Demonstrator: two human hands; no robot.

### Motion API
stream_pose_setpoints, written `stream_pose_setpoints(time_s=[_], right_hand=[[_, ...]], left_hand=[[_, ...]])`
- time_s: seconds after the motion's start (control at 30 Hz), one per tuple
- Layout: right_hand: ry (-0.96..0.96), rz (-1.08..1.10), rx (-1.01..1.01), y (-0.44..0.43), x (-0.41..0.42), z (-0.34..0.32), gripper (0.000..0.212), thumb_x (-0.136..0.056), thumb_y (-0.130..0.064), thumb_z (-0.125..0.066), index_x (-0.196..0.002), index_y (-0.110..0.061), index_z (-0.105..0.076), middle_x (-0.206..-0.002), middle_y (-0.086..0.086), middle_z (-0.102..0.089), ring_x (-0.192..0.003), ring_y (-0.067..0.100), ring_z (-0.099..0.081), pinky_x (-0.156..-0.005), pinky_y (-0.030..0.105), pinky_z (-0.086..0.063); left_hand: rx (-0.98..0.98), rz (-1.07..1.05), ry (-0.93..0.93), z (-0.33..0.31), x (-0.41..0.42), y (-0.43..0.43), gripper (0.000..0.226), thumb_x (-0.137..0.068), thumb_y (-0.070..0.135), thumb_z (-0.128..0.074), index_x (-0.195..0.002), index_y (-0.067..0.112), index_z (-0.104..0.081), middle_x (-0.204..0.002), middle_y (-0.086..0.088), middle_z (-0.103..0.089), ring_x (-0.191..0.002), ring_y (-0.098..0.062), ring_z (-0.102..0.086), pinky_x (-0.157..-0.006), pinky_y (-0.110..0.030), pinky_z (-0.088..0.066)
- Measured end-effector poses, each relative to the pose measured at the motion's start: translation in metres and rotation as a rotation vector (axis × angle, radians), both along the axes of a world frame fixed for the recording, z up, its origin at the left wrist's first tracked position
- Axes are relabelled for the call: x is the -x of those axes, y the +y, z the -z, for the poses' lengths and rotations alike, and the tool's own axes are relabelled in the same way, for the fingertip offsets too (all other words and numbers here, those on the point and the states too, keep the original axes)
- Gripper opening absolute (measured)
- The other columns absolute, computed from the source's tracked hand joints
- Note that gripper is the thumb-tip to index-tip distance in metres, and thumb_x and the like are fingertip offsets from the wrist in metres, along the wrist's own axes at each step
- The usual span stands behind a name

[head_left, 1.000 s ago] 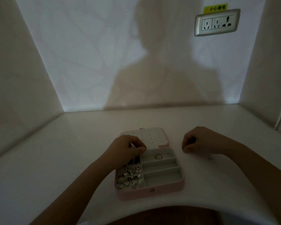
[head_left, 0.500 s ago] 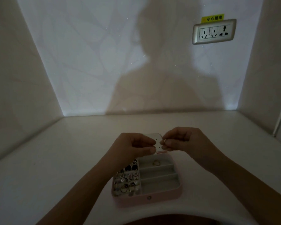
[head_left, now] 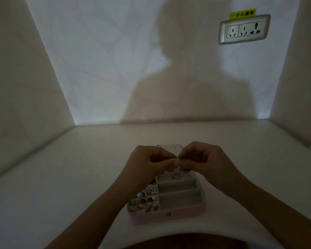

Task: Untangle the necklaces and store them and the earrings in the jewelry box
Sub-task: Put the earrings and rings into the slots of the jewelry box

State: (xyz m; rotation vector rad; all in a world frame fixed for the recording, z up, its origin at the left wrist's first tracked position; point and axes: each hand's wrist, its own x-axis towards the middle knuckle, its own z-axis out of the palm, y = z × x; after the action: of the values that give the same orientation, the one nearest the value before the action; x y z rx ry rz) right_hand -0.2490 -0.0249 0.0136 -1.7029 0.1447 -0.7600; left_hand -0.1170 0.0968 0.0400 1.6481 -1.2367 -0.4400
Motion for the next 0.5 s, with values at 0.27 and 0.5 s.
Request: stream_pose_setpoints(time_s=[0.27,0.5], right_hand=[[-0.031,0.183,0.697,0.004,-0.003,0.015,0.034,-0.076,-0.021,-0.071,-0.069,-0.037,-0.042,-0.071,-0.005,-0.064,-0.071,0.007,-0.064,-0.066,0.016,-0.052],[0.034,0.028,0.806,0.003,-0.005,0.022,0.009,-0.083,-0.029,-0.058,-0.084,-0.020,-0.059,-0.080,-0.012,-0.061,-0.075,0.000,-0.059,-0.070,0.012,-0.049]], left_hand=[[-0.190,0.027,-0.220,-0.005,-0.004,0.012,0.004,-0.072,0.022,-0.077,-0.074,0.025,-0.074,-0.061,0.011,-0.069,-0.056,0.000,-0.063,-0.058,-0.013,-0.051],[-0.318,0.062,-0.422,-0.010,-0.008,0.035,0.005,-0.079,0.023,-0.072,-0.083,0.027,-0.073,-0.072,0.018,-0.067,-0.070,0.008,-0.063,-0.063,-0.004,-0.046]])
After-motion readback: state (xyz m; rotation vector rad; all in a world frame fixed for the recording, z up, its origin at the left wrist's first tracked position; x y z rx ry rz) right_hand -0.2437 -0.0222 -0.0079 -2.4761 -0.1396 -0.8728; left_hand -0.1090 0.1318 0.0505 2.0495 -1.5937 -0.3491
